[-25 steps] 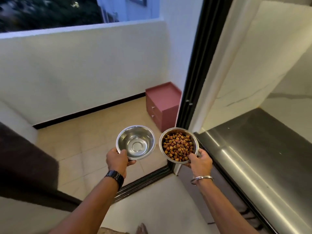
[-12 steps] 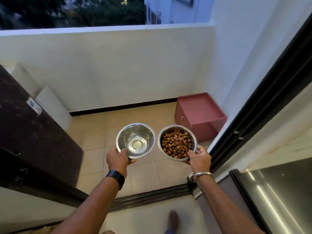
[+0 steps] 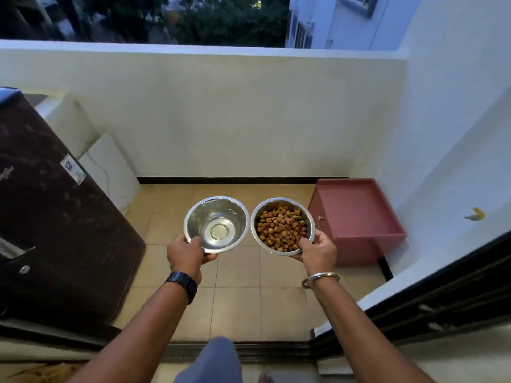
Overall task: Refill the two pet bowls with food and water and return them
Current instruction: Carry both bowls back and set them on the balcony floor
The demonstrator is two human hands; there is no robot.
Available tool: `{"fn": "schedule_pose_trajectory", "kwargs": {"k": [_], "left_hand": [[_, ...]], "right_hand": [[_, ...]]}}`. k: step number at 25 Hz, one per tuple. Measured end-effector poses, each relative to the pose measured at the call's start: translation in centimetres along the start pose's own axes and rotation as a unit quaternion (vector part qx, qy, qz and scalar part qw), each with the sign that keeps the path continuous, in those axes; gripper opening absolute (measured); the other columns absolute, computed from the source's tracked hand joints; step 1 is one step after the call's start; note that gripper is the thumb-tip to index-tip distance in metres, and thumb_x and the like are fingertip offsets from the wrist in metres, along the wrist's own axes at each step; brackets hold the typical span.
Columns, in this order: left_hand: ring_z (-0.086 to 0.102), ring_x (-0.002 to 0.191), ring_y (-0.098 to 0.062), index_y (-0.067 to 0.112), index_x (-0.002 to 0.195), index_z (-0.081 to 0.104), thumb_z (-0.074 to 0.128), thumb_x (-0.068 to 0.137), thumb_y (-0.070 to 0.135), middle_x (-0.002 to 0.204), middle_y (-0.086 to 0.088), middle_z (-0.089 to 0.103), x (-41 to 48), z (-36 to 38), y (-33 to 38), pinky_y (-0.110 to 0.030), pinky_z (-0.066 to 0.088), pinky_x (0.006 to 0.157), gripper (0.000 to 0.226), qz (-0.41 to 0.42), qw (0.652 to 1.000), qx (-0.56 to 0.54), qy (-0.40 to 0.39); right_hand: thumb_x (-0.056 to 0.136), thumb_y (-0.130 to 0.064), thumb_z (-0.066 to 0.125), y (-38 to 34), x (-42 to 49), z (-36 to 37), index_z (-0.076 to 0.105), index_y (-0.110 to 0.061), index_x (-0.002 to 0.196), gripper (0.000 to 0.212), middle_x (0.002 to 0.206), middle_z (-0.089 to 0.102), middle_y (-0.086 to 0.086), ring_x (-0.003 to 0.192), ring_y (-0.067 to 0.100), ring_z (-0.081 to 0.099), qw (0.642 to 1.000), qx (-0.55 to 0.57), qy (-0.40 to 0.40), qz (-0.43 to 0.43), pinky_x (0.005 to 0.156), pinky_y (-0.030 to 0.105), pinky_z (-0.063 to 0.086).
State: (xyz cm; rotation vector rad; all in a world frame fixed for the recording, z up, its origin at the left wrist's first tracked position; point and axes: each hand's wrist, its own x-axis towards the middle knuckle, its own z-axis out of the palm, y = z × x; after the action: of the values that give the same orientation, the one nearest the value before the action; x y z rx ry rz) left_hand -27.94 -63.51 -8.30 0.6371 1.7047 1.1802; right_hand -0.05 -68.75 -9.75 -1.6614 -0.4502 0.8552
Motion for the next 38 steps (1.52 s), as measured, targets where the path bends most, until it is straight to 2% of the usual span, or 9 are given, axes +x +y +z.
{"fn": "schedule_pose_trajectory", "kwargs": {"k": [8, 12, 16, 18, 23, 27, 30, 34, 38], "left_hand": [[0.071, 0.063, -0.035, 0.002, 0.115, 0.07, 0.054, 0.096, -0.008, 0.096, -0.02, 0.069, 6.8, 6.7, 3.1, -0.032, 0.063, 0.047, 0.027, -0.007, 1.0, -0.008, 0.01], [0.068, 0.044, -0.021, 0.003, 0.108, 0.071, 0.052, 0.093, -0.009, 0.083, -0.014, 0.065, 12.5, 10.4, 4.0, -0.032, 0.063, 0.048, 0.026, -0.007, 1.0, 0.002, 0.017], [0.067, 0.047, -0.018, 0.01, 0.104, 0.071, 0.052, 0.092, -0.01, 0.082, -0.012, 0.065, 18.3, 13.7, 6.0, -0.035, 0.064, 0.049, 0.03, 0.008, 1.0, 0.005, 0.011], [0.067, 0.053, -0.021, 0.009, 0.106, 0.071, 0.053, 0.092, -0.009, 0.084, -0.013, 0.067, 20.7, 15.1, 7.2, -0.036, 0.064, 0.05, 0.03, 0.009, 1.0, -0.001, 0.005], [0.07, 0.068, -0.036, 0.009, 0.106, 0.071, 0.052, 0.093, -0.009, 0.093, -0.018, 0.07, 26.3, 19.1, 9.7, -0.033, 0.064, 0.048, 0.029, 0.006, 1.0, 0.003, 0.006], [0.069, 0.066, -0.032, 0.007, 0.108, 0.07, 0.052, 0.094, -0.009, 0.093, -0.017, 0.068, 30.2, 22.5, 10.4, -0.032, 0.063, 0.047, 0.028, -0.01, 1.0, 0.003, 0.008], [0.07, 0.065, -0.031, 0.005, 0.109, 0.069, 0.052, 0.096, -0.009, 0.095, -0.018, 0.069, 32.1, 25.2, 10.3, -0.031, 0.062, 0.047, 0.026, -0.021, 1.0, 0.015, 0.013], [0.07, 0.068, -0.031, 0.007, 0.115, 0.069, 0.052, 0.096, -0.009, 0.094, -0.018, 0.071, 35.4, 28.6, 9.2, -0.033, 0.064, 0.047, 0.03, -0.032, 0.999, 0.02, 0.021], [0.067, 0.066, -0.029, 0.011, 0.109, 0.069, 0.052, 0.097, -0.008, 0.088, -0.016, 0.07, 39.1, 31.1, 6.2, -0.031, 0.062, 0.046, 0.028, -0.041, 0.998, 0.04, 0.029]], "right_hand": [[0.088, 0.001, 0.07, -3.1, 9.4, 4.6, 0.075, -0.015, 0.114, 0.031, 0.092, 0.082, 0.012, 0.069, 0.022, 0.083, 1.0, 0.008, -0.012, -0.004, 0.054, 0.036, 0.067], [0.09, 0.0, 0.07, -3.8, 15.3, 7.9, 0.075, -0.011, 0.119, 0.031, 0.096, 0.082, 0.015, 0.082, 0.033, 0.084, 1.0, -0.004, -0.02, -0.005, 0.064, 0.047, 0.07], [0.09, 0.002, 0.068, -4.6, 20.8, 11.7, 0.074, -0.01, 0.122, 0.034, 0.102, 0.081, 0.018, 0.087, 0.035, 0.083, 1.0, -0.012, -0.007, 0.008, 0.071, 0.057, 0.069], [0.09, 0.003, 0.067, -5.3, 23.2, 13.5, 0.073, -0.009, 0.123, 0.036, 0.103, 0.081, 0.02, 0.087, 0.036, 0.083, 1.0, 0.0, -0.002, 0.014, 0.07, 0.056, 0.069], [0.089, 0.002, 0.067, -7.3, 28.8, 17.7, 0.075, -0.014, 0.119, 0.035, 0.099, 0.082, 0.017, 0.082, 0.033, 0.083, 1.0, -0.001, 0.008, 0.018, 0.06, 0.043, 0.069], [0.088, 0.002, 0.067, -8.2, 33.3, 20.1, 0.073, -0.014, 0.122, 0.038, 0.098, 0.083, 0.015, 0.078, 0.028, 0.084, 1.0, 0.002, -0.005, 0.029, 0.059, 0.042, 0.068], [0.087, 0.004, 0.067, -7.8, 36.7, 21.5, 0.073, -0.022, 0.114, 0.038, 0.097, 0.083, 0.014, 0.079, 0.028, 0.084, 0.999, 0.001, -0.011, 0.04, 0.059, 0.042, 0.068], [0.088, 0.006, 0.065, -6.0, 40.9, 23.3, 0.07, -0.016, 0.124, 0.043, 0.096, 0.084, 0.013, 0.083, 0.03, 0.084, 0.998, 0.002, -0.025, 0.055, 0.058, 0.04, 0.068], [0.089, 0.009, 0.063, -2.7, 44.8, 24.8, 0.066, -0.011, 0.13, 0.046, 0.105, 0.082, 0.019, 0.087, 0.033, 0.083, 0.997, 0.001, -0.025, 0.078, 0.059, 0.041, 0.068]]}}
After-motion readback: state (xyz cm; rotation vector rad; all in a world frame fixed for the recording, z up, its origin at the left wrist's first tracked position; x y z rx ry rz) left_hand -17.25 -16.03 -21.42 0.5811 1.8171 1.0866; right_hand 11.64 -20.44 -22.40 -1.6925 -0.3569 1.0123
